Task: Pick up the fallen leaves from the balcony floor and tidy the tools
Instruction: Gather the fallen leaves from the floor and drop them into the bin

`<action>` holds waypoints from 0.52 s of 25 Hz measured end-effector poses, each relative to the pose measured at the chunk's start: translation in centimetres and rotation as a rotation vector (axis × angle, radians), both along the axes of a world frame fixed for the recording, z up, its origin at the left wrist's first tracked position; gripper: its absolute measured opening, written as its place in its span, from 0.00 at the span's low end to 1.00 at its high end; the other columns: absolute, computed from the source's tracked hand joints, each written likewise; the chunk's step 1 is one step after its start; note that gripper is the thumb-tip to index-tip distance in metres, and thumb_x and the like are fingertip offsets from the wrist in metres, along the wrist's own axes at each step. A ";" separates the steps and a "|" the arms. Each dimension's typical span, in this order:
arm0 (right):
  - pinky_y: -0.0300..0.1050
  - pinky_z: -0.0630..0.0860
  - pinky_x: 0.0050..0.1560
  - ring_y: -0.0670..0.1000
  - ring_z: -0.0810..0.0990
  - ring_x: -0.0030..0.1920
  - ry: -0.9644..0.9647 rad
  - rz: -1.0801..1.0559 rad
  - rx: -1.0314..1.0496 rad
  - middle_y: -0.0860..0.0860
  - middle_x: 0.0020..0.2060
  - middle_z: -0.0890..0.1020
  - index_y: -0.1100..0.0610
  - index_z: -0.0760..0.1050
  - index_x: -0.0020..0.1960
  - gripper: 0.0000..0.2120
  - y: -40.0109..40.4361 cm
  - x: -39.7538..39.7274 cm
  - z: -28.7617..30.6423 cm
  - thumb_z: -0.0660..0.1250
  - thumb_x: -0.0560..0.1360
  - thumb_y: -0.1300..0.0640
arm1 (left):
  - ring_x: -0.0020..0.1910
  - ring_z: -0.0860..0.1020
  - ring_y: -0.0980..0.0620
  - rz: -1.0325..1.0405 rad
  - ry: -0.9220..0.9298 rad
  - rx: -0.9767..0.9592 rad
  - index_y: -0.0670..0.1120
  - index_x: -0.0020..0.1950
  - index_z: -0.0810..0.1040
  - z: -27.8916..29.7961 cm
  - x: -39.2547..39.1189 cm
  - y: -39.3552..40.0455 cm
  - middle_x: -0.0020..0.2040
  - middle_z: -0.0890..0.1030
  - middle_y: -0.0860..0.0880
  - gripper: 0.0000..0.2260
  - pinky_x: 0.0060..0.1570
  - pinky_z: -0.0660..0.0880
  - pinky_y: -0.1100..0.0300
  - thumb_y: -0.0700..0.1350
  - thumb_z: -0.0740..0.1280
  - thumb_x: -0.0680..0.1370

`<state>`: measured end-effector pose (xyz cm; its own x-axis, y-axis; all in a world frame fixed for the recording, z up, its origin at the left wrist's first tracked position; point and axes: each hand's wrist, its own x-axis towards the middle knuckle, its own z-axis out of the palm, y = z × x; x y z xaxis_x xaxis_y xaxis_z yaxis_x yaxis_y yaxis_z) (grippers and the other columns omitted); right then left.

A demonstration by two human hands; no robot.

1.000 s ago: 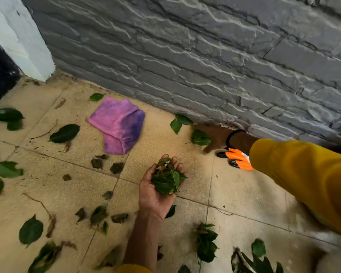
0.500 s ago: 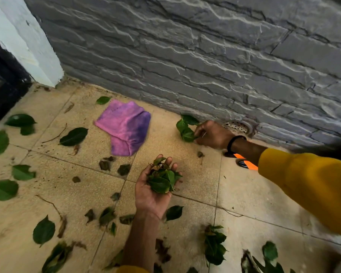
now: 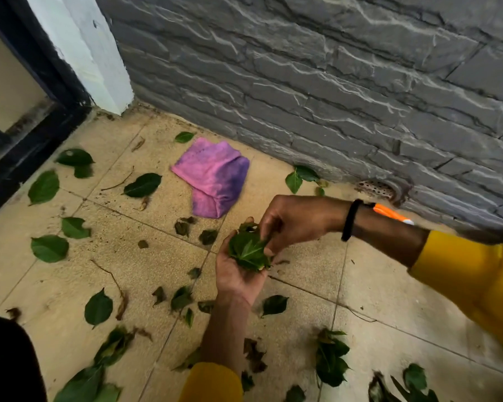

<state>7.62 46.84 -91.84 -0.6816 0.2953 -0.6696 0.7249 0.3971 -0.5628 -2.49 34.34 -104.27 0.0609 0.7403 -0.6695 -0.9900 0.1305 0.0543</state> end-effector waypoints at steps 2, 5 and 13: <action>0.41 0.75 0.39 0.42 0.78 0.41 -0.044 0.080 0.189 0.41 0.39 0.80 0.48 0.83 0.53 0.11 -1.8 -1.5 0.4 0.75 0.73 0.47 | 0.70 0.73 0.38 0.003 0.001 -0.002 0.42 0.65 0.81 0.3 -0.3 0.0 0.68 0.78 0.38 0.20 0.74 0.63 0.40 0.52 0.62 0.81; 0.40 0.77 0.38 0.42 0.80 0.41 -0.083 0.009 0.088 0.42 0.41 0.82 0.49 0.82 0.52 0.17 -1.5 -1.7 1.5 0.75 0.70 0.39 | 0.68 0.76 0.38 0.011 0.015 -0.005 0.42 0.64 0.81 0.0 -0.7 -0.4 0.67 0.79 0.38 0.20 0.72 0.66 0.39 0.53 0.63 0.80; 0.50 0.78 0.52 0.55 0.77 0.60 -0.103 -0.246 0.735 0.52 0.66 0.75 0.45 0.71 0.69 0.21 9.3 6.8 -8.2 0.67 0.78 0.57 | 0.67 0.71 0.39 -0.022 -0.083 0.151 0.44 0.67 0.78 -1.2 -0.6 -1.3 0.65 0.77 0.40 0.18 0.74 0.62 0.37 0.52 0.62 0.82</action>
<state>14.39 56.10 -100.03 -0.4838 0.8222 -0.2998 0.8749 0.4628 -0.1427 -3.05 33.07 -105.46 0.1283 0.8303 -0.5424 -0.9889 0.1483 -0.0068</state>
